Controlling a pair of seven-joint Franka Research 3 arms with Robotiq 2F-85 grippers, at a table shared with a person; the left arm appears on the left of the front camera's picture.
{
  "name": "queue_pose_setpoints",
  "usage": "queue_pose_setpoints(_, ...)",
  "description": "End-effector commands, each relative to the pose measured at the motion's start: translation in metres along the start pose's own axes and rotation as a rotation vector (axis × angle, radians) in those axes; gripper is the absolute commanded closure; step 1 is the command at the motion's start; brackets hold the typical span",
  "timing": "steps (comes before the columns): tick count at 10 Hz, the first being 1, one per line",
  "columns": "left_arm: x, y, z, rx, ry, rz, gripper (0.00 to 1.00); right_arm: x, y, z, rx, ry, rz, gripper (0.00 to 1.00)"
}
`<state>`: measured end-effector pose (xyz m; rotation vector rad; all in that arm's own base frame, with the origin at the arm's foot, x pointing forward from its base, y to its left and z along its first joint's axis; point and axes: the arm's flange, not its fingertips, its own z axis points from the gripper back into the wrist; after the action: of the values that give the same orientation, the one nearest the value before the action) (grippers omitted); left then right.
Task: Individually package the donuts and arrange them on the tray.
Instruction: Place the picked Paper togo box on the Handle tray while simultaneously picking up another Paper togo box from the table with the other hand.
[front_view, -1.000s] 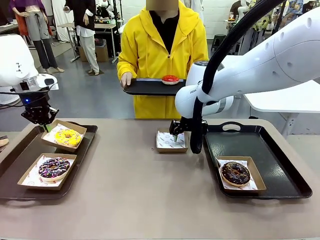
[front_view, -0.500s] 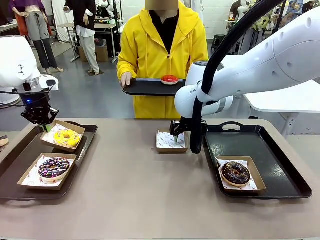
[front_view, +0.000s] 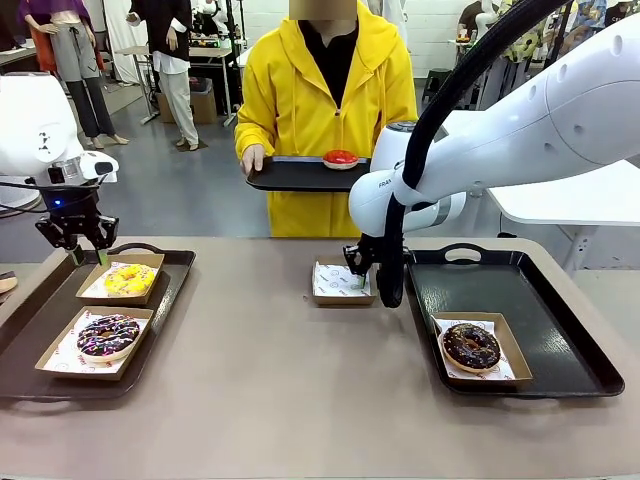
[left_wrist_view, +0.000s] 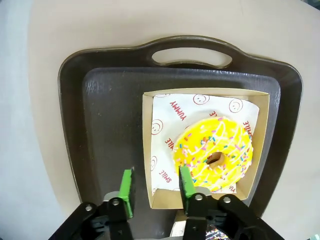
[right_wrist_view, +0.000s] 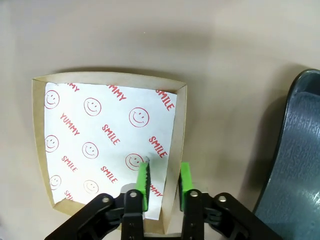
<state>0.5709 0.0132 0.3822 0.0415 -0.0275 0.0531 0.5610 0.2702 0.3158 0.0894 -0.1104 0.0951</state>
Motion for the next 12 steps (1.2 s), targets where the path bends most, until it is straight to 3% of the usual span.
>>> queue_pose_setpoints(1,0.002,-0.004,-0.001,0.022,-0.020,0.013,0.14,0.003,0.003,-0.003,-0.034,-0.027,-0.004,1.00)
queue_pose_setpoints(2,0.001,-0.004,-0.001,0.021,-0.021,0.010,0.00,0.003,0.003,-0.003,-0.034,-0.026,-0.004,1.00)
queue_pose_setpoints(4,-0.001,-0.004,0.002,0.013,-0.023,0.003,0.00,0.002,0.004,-0.003,-0.053,-0.040,-0.013,1.00)
queue_pose_setpoints(5,-0.002,-0.004,0.004,0.008,-0.027,0.000,0.14,0.002,0.004,-0.002,-0.059,-0.045,-0.020,1.00)
queue_pose_setpoints(6,-0.007,-0.003,0.008,-0.010,-0.032,-0.005,0.05,0.001,0.006,0.000,-0.085,-0.056,-0.029,1.00)
queue_pose_setpoints(7,-0.020,0.000,0.020,-0.066,-0.031,-0.018,0.05,-0.005,0.014,0.010,-0.105,-0.025,-0.038,1.00)
queue_pose_setpoints(9,-0.057,0.015,0.053,-0.301,-0.030,-0.035,0.05,-0.017,0.026,0.049,-0.131,-0.050,-0.027,1.00)
queue_pose_setpoints(12,-0.129,0.041,0.090,-0.640,-0.078,-0.106,0.05,-0.005,0.033,0.122,-0.142,-0.113,-0.089,1.00)
